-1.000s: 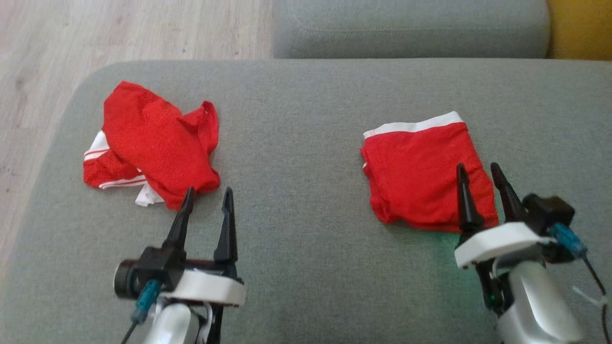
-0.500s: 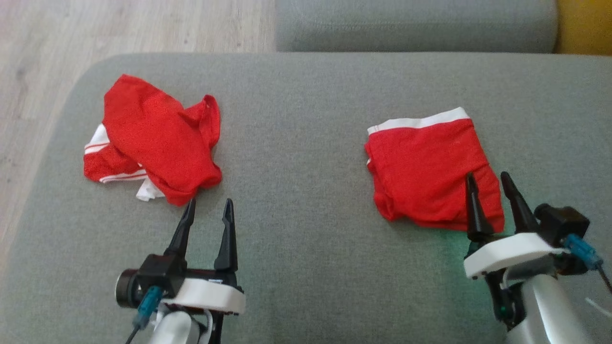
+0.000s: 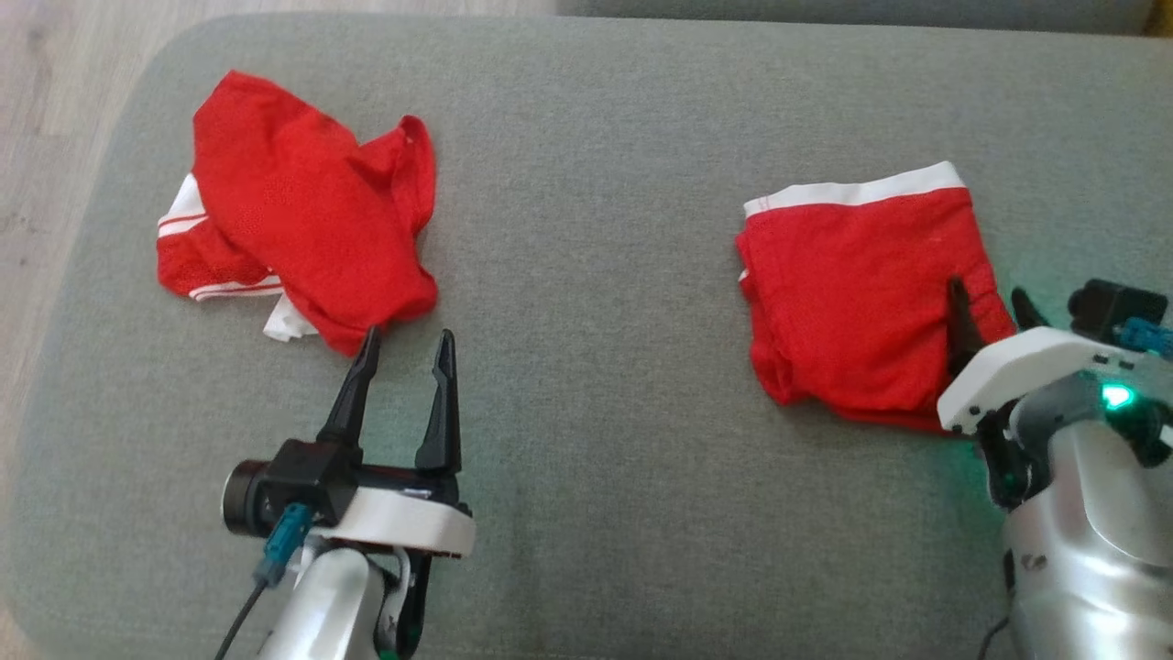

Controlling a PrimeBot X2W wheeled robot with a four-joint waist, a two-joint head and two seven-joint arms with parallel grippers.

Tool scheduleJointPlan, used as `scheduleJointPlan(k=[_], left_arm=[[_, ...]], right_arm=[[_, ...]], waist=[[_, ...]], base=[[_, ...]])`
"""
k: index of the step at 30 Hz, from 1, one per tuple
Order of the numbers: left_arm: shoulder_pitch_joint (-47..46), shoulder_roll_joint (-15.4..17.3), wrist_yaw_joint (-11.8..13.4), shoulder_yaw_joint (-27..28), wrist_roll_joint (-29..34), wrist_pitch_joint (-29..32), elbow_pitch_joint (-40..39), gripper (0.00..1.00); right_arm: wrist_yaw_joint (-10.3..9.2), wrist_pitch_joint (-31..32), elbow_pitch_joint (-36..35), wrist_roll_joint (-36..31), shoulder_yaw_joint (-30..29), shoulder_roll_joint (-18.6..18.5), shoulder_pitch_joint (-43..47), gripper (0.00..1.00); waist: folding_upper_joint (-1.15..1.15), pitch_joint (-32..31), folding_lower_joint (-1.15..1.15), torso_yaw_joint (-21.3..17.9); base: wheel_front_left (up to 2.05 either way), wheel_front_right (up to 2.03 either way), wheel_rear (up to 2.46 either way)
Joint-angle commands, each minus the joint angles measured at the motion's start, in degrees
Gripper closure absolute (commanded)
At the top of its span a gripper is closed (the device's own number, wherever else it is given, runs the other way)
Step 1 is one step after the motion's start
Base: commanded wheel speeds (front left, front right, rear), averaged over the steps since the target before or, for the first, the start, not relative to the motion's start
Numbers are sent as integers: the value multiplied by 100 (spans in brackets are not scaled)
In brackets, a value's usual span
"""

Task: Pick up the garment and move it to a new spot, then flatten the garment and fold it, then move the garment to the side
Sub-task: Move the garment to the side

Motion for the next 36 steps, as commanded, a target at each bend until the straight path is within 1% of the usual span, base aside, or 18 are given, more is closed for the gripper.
scheduleJointPlan(k=[1,4,6,7,8,10,14,16,19,22,26,31,34,36], left_arm=[[-222,33,-25,145,19,-29,-146,0],[-263,29,-36,165,24,-29,-120,0],[-286,27,-39,186,25,-29,-112,0],[-293,26,-38,197,27,-29,-112,0],[-296,25,-36,206,30,-29,-114,0],[-297,23,-31,218,44,-29,-120,0],[-253,18,-27,224,48,-29,-125,0],[-228,19,-33,235,52,-29,-127,0],[-210,19,-41,250,58,-29,-145,0],[-193,17,-31,269,53,-29,-192,0],[-205,13,-32,271,55,-29,-282,0],[-271,9,-50,267,66,-29,-401,0],[-310,7,-57,272,80,-29,-418,0],[-356,8,-69,272,97,-29,-428,0]], right_arm=[[39,-1,-129,42,119,-11,-186,0],[39,105,297,-7,97,-10,-338,0],[39,211,545,16,222,-10,-399,0],[39,275,649,34,316,-10,-427,36],[39,289,708,25,424,-10,-454,100],[39,249,752,-67,590,-18,-488,100],[39,137,745,-221,813,-174,-561,100],[39,168,743,-291,1014,-304,-611,100],[39,238,683,-335,1318,-599,-714,100],[39,347,608,-359,1653,-1042,-779,100],[39,490,553,-307,1903,-1833,-817,100],[39,614,579,-410,1845,-2778,-901,100],[39,623,700,-507,1632,-3194,-987,100],[39,610,798,-580,1470,-3382,-1073,100]], waist=[[0,19,-1,22],[0,39,-1,47],[0,36,-1,51],[0,34,-1,48],[0,32,-1,42],[0,19,-1,21],[0,-63,-1,-55],[0,-110,-1,-101],[0,-167,-1,-153],[0,-185,-1,-184],[0,-88,-1,-185],[0,147,-1,-148],[0,289,-1,-130],[0,400,-1,-130]], base=[[0,0,0],[0,0,0],[0,0,0],[0,0,0],[0,0,0],[0,0,0],[0,0,0],[0,0,0],[0,0,0],[0,0,0],[0,0,0],[0,0,0],[0,0,0],[0,0,0]])
